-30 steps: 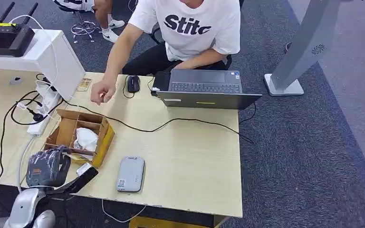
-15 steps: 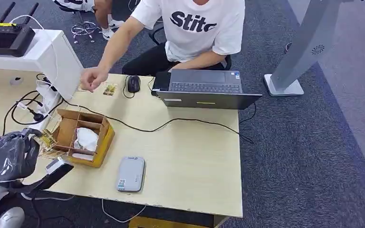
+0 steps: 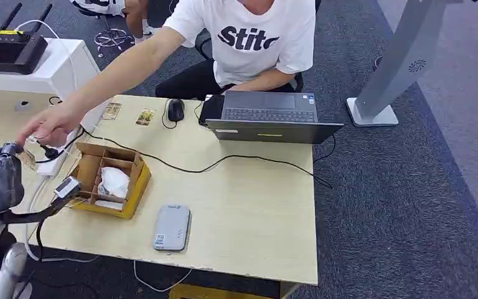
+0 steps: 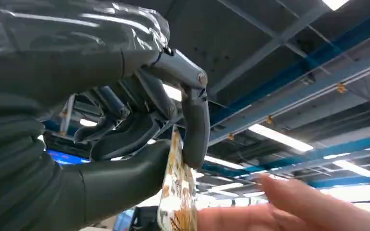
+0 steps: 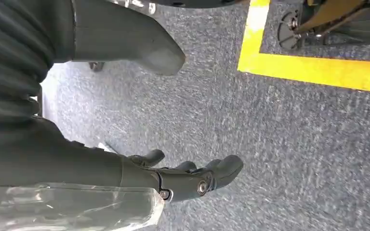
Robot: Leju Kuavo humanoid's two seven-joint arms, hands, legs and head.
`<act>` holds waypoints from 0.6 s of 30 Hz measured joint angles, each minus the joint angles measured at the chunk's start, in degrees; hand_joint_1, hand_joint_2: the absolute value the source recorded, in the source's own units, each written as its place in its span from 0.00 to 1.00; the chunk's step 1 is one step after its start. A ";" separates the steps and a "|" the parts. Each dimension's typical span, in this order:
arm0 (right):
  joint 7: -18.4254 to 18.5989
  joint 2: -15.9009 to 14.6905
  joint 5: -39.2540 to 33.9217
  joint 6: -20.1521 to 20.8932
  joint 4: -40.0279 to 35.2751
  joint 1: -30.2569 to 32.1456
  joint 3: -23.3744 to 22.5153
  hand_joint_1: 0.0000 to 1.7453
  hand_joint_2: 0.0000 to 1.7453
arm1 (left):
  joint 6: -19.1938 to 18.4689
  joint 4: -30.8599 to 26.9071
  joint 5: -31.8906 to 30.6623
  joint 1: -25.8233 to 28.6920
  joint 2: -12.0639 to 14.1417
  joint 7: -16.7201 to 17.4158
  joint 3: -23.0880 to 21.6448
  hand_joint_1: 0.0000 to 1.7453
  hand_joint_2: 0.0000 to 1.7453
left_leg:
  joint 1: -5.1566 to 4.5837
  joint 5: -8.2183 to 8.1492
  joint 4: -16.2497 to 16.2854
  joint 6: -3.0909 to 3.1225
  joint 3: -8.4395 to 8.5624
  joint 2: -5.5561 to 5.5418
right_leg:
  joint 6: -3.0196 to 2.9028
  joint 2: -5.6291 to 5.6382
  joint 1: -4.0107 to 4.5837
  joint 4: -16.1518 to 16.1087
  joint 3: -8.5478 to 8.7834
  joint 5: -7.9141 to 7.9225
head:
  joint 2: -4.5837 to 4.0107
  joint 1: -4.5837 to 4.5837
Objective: Pass the card to the sensor for recognition and then transmit it.
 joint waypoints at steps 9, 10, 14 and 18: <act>1.95 0.00 -0.07 -1.03 -0.04 -0.61 1.51 0.00 1.00 | -0.17 15.17 -2.36 -9.63 -6.30 1.18 -5.23 1.00 1.00 | -0.04 0.05 0.03 0.03 -0.05 -0.01 | 0.05 0.00 -0.03 -0.03 0.00 0.07 | 0.00 0.00; 2.03 0.00 -0.04 -1.05 -0.04 -0.63 1.62 0.00 1.00 | -0.60 15.56 -2.41 -10.08 -6.85 1.18 -5.99 1.00 1.00 | -0.04 0.04 0.04 0.03 -0.05 -0.01 | 0.05 0.00 -0.03 -0.03 0.01 0.08 | 0.00 0.00; 1.68 0.00 0.02 -1.09 -0.04 -0.64 2.38 0.00 1.00 | -1.09 16.50 -2.47 -11.54 -8.25 1.79 -8.42 0.00 1.00 | -0.03 0.03 0.04 0.05 -0.05 0.00 | 0.06 0.02 -0.03 -0.04 -0.01 0.08 | 0.00 -0.02; 0.68 0.00 0.04 -1.07 -0.04 -0.62 2.60 0.00 1.00 | -0.34 16.80 -1.38 -12.50 -9.18 2.84 -9.36 0.00 1.00 | -0.02 0.03 0.04 0.04 -0.05 0.02 | 0.05 0.07 -0.02 -0.03 -0.03 0.08 | 0.00 -0.02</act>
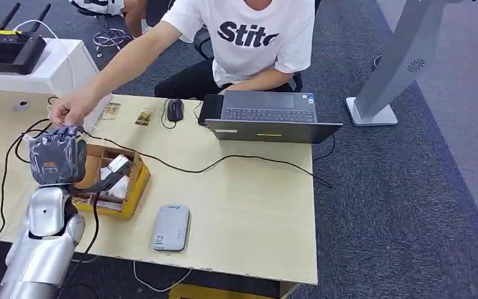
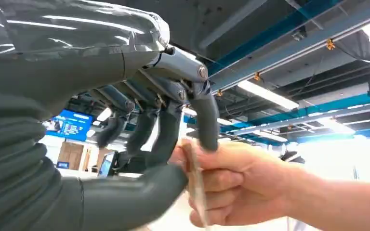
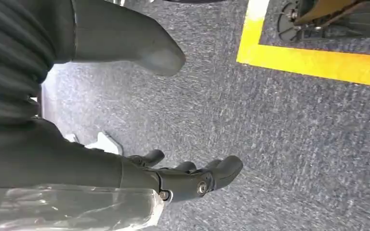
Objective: Pass the card to the sensor for recognition and then transmit it.
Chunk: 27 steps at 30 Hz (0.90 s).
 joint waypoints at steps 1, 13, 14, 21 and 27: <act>-0.24 0.00 0.00 0.00 0.00 0.03 0.04 0.00 1.00 | 0.18 0.00 0.49 -0.18 -0.11 0.09 -0.09 0.00 1.00 | 0.01 0.00 0.00 0.00 0.00 0.00 | 0.00 0.00 0.00 0.00 0.00 0.00 | 0.00 0.02; 0.11 0.00 -2.84 -0.63 0.00 0.46 0.17 0.00 1.00 | 1.73 -13.03 14.87 6.78 1.77 -5.33 0.96 0.00 1.00 | 0.00 -0.03 -0.04 0.00 -0.10 0.03 | 0.00 0.03 0.01 0.03 -0.02 -0.04 | 0.00 0.00; 0.09 0.00 -3.38 -0.70 0.00 0.54 0.15 0.00 1.00 | 1.58 -15.24 16.77 8.43 2.10 -6.29 1.31 0.00 1.00 | 0.00 -0.05 -0.04 0.01 -0.10 0.03 | 0.01 0.04 0.01 0.03 -0.03 -0.05 | 0.00 0.00; -1.92 0.13 -7.98 -1.68 0.04 1.60 -1.42 0.00 1.00 | 4.93 -35.66 25.90 30.17 0.45 -14.95 8.71 0.00 1.00 | -0.02 -0.31 -0.05 0.05 -0.08 0.29 | 0.01 0.26 0.00 -0.02 -0.07 -0.21 | 0.00 0.00; -1.71 0.77 -10.67 -2.84 0.39 2.28 -2.69 0.00 1.00 | 2.42 -47.17 32.18 45.72 -13.35 -28.51 22.09 0.00 1.00 | -0.07 -0.51 -0.04 0.21 -0.10 0.15 | 0.16 0.12 -0.02 -0.08 -0.01 -0.39 | 0.00 0.04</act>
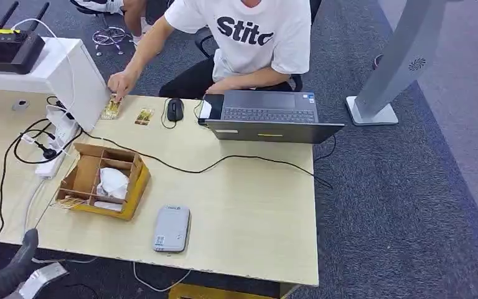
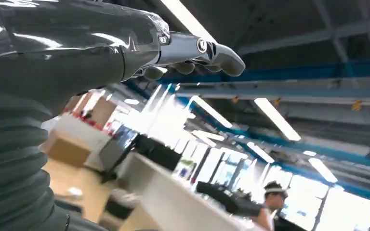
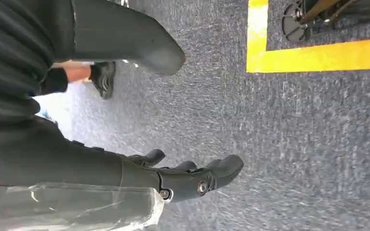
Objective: Pass the card to the sensor for recognition and then transmit it.
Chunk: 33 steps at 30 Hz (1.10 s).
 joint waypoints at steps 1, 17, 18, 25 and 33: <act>-0.04 0.17 -0.31 -0.22 0.07 0.02 -0.20 0.00 1.00 | -1.39 -0.61 1.88 1.26 -2.99 -1.59 3.06 0.00 1.00 | 0.00 0.00 0.00 0.00 0.02 -0.03 | 0.01 -0.03 0.00 0.00 0.02 -0.01 | 0.00 -0.02; -3.65 1.11 -1.86 -0.98 0.74 0.40 -0.55 0.00 1.00 | 3.59 23.50 17.11 0.54 -17.03 4.27 17.87 0.00 1.00 | 0.02 0.02 0.01 -0.02 0.17 -0.22 | 0.03 -0.23 0.00 0.00 0.21 -0.03 | 0.00 -0.07; -3.65 1.13 -1.86 -0.98 0.74 0.41 -0.55 0.00 1.00 | 3.53 24.13 17.11 0.43 -17.14 4.31 18.19 0.00 1.00 | 0.02 0.01 0.01 -0.01 0.17 -0.22 | 0.04 -0.23 -0.01 0.00 0.21 -0.03 | 0.00 -0.04; -3.65 1.18 -1.86 -0.98 0.94 0.40 -0.55 0.00 1.00 | 3.33 26.63 16.96 -0.19 -17.65 4.55 19.33 0.00 1.00 | 0.02 0.00 0.01 0.00 0.16 -0.22 | 0.04 -0.23 -0.01 -0.01 0.20 -0.03 | 0.00 -0.02; -0.80 1.18 1.27 -0.72 0.98 0.19 1.31 0.00 1.00 | 3.66 55.86 -2.25 -12.70 -14.85 12.91 30.86 0.00 1.00 | 0.02 0.01 0.00 -0.01 0.31 -0.29 | 0.03 -0.31 0.00 -0.01 0.37 -0.03 | 0.00 -0.04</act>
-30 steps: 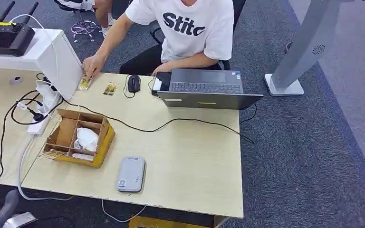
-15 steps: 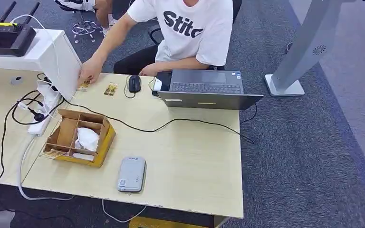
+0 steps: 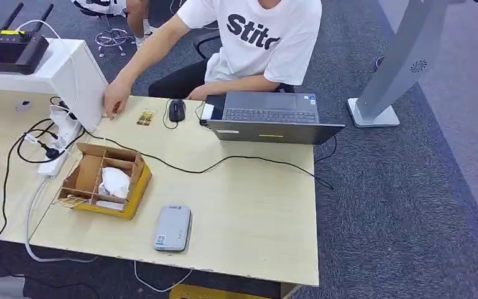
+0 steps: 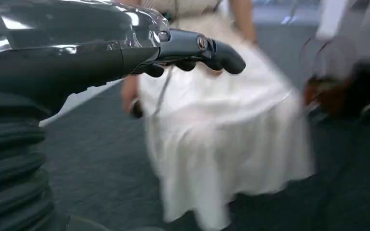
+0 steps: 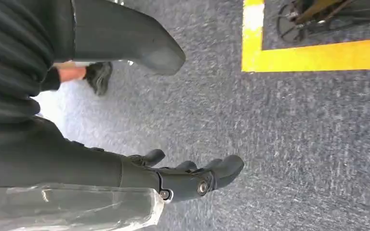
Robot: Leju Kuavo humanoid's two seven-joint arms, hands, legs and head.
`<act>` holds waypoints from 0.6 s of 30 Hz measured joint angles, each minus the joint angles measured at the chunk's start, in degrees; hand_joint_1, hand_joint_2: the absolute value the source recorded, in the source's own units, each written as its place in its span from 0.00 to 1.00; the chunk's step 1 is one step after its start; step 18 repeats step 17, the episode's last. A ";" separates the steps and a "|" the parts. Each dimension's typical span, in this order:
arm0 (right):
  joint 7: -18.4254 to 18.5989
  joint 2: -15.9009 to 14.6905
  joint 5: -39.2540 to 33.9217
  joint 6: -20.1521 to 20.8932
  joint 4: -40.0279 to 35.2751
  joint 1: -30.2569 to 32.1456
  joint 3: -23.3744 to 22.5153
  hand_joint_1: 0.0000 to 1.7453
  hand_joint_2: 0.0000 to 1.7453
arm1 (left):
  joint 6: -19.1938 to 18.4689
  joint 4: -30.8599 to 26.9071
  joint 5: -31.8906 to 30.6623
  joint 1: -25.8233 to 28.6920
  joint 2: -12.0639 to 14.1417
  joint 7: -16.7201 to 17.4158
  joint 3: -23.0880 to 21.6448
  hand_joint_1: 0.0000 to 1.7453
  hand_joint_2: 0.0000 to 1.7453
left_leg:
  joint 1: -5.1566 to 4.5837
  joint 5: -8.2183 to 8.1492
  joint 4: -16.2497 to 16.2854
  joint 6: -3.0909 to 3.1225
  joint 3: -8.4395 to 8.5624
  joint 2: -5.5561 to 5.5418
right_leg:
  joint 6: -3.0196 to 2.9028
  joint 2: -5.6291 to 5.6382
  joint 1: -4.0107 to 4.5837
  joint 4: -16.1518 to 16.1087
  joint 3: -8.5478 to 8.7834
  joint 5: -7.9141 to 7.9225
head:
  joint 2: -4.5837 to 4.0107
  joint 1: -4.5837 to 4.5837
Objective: Pass the card to the sensor for recognition and then transmit it.
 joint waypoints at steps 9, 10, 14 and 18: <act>7.32 -0.15 10.49 -3.36 0.02 -0.43 8.06 0.00 1.00 | 1.29 25.47 -8.74 -8.85 3.55 3.62 4.66 0.00 1.00 | -0.03 0.02 0.02 0.03 -0.02 -0.02 | 0.02 -0.04 0.00 -0.02 0.01 0.01 | 0.00 0.02; 6.39 -0.17 10.65 -4.04 0.17 -0.51 9.18 0.00 1.00 | 1.18 26.43 -8.34 -9.28 3.65 3.30 4.88 0.00 1.00 | -0.03 0.01 0.03 0.03 -0.01 -0.01 | 0.02 -0.02 -0.01 -0.02 0.01 0.01 | 0.00 0.04; 4.04 -0.15 10.30 -4.44 2.34 -1.34 10.76 0.00 1.00 | 1.10 29.65 -8.04 -10.39 4.29 3.49 5.45 0.00 1.00 | -0.03 0.01 0.04 0.03 0.00 -0.01 | 0.02 -0.03 -0.04 -0.03 0.01 0.01 | 0.00 0.02; 3.38 -0.13 9.95 -4.44 3.32 -1.45 12.02 0.00 1.00 | -0.21 30.98 -5.85 -10.82 4.42 2.92 7.09 0.00 1.00 | -0.03 0.01 0.04 0.03 0.00 -0.02 | 0.02 -0.03 -0.03 -0.03 0.00 0.01 | 0.00 0.00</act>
